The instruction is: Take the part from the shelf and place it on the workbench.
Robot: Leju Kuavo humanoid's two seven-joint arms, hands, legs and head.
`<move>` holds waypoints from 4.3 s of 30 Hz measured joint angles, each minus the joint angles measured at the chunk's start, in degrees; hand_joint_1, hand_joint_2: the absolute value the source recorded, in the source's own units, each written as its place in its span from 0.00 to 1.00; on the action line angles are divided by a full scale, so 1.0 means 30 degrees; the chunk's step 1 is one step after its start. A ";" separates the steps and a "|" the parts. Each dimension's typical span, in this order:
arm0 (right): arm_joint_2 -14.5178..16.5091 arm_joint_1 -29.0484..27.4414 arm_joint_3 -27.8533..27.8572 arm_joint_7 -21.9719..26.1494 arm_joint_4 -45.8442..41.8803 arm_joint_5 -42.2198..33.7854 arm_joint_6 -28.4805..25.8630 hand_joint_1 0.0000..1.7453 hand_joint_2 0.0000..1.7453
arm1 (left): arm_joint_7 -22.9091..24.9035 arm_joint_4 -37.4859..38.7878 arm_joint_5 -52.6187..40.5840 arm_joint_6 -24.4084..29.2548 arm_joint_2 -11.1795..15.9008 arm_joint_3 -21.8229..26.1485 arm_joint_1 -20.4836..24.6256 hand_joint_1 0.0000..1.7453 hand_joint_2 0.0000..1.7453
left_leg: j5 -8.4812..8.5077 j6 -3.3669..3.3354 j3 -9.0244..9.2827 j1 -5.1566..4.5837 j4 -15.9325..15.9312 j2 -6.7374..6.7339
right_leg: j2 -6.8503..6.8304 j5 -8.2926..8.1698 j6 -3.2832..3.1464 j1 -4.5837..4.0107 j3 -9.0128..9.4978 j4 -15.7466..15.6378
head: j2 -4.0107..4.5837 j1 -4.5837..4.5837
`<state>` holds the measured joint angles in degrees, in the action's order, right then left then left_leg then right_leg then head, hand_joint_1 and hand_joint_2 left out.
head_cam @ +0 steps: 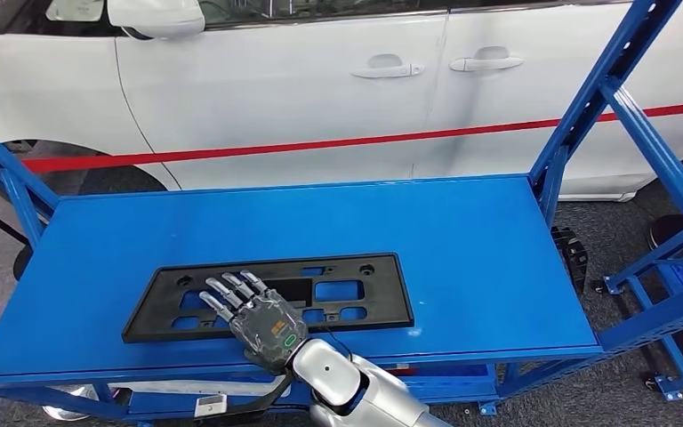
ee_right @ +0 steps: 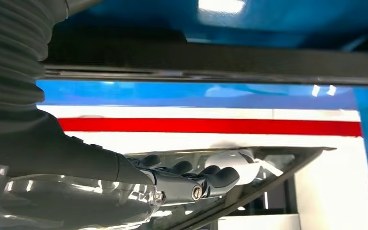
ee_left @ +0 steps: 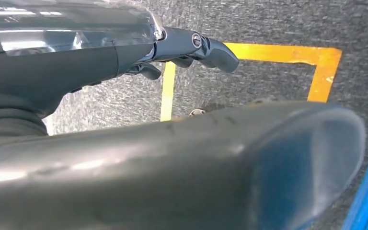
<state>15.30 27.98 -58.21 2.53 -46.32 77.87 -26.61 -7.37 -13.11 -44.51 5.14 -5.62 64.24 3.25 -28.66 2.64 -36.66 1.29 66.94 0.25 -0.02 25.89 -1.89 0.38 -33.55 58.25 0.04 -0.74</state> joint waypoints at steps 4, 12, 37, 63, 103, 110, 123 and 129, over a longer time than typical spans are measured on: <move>0.0319 0.0262 -0.0089 -0.0775 0.0660 0.0555 -0.0186 0.00 1.00 | 0.0000 0.0000 -0.0147 0.0007 0.0044 0.0000 0.0082 0.00 0.00 | 0.0851 -0.0369 0.1325 -0.0132 -0.2890 0.0027 | 0.0026 0.0066 0.0350 -0.0093 -0.0077 0.0152 | 0.0000 0.0020; 0.0731 0.1146 -0.0100 -0.2160 0.2829 0.1772 0.0037 0.82 1.00 | 0.0000 0.0000 -0.0337 0.0175 0.0075 0.0042 0.0116 0.00 0.00 | 0.1145 -0.1142 0.1229 -0.0131 -0.3112 -0.0015 | 0.0018 0.2491 0.0840 -0.0001 -0.2422 0.5096 | 0.0002 0.0047; 0.1042 0.2172 0.0681 -0.2222 0.5042 0.1788 -0.0776 0.73 1.00 | -0.2607 0.0022 -0.0730 -0.1304 0.0268 0.0189 0.0055 0.00 0.00 | 0.0918 -0.0663 0.1489 -0.0054 -0.3043 0.0004 | 0.0069 0.0088 0.0615 -0.0059 0.0034 0.0152 | 0.0002 0.0018; -0.0699 0.0705 0.6275 0.8517 -0.3766 -1.1467 -0.0916 0.73 1.00 | -0.4080 0.0029 0.0392 -0.3086 0.0390 0.1341 -0.0058 0.00 0.00 | 0.0260 -0.0159 0.1381 0.0010 -0.1784 -0.0134 | -0.0019 -0.0150 0.0051 -0.0100 -0.0082 0.0115 | 0.0002 -0.0007; -0.7538 -0.1604 1.0052 1.0897 -2.0117 -3.2228 1.4870 0.73 1.00 | -0.3464 0.0036 0.0357 -0.2011 0.0277 0.2430 0.0548 0.00 0.00 | 0.0807 -0.1518 0.2327 -0.0471 -0.3625 -0.0409 | -0.0044 0.1196 0.1028 0.0182 -0.3183 0.3613 | 0.0000 0.0086; -0.8267 -0.2149 0.9989 1.2101 -1.9991 -3.1403 1.4939 0.73 1.00 | -0.3393 0.0026 0.0224 -0.1750 0.0313 0.2459 0.0428 0.00 0.00 | 0.1590 -0.0989 0.0465 -0.0392 -0.2737 -0.1294 | -0.0773 0.0839 0.1323 0.0447 0.0427 0.1225 | 0.0000 0.0074; -0.8455 -0.2625 0.9677 1.2291 -2.0019 -3.0310 1.3864 0.73 1.00 | -0.3601 0.0020 0.0195 -0.1989 0.0362 0.2506 0.0360 0.00 0.00 | -0.0978 -0.0837 0.1206 -0.0493 0.0655 -0.0183 | 0.0336 -0.1258 -0.0081 -0.0157 -0.1864 0.0494 | 0.0000 0.0029; -0.8775 -0.2754 0.9601 1.2386 -2.0379 -3.0316 1.3032 0.73 1.00 | -0.3659 -0.0027 0.0047 -0.2153 0.0552 0.2499 0.0446 0.00 0.00 | -0.0552 -0.1475 0.3673 -0.0881 -0.3628 -0.0175 | 0.0308 -0.2330 0.0439 -0.0052 -0.2167 0.0167 | 0.0000 -0.0069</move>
<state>-11.03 19.72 -29.40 39.69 -107.45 -13.08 12.49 -18.34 -13.20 -44.36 -1.32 -3.96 71.73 4.59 -30.32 -1.78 -25.64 -1.35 56.05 -0.28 0.90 18.90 -0.57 0.22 -40.05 58.75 0.04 -0.95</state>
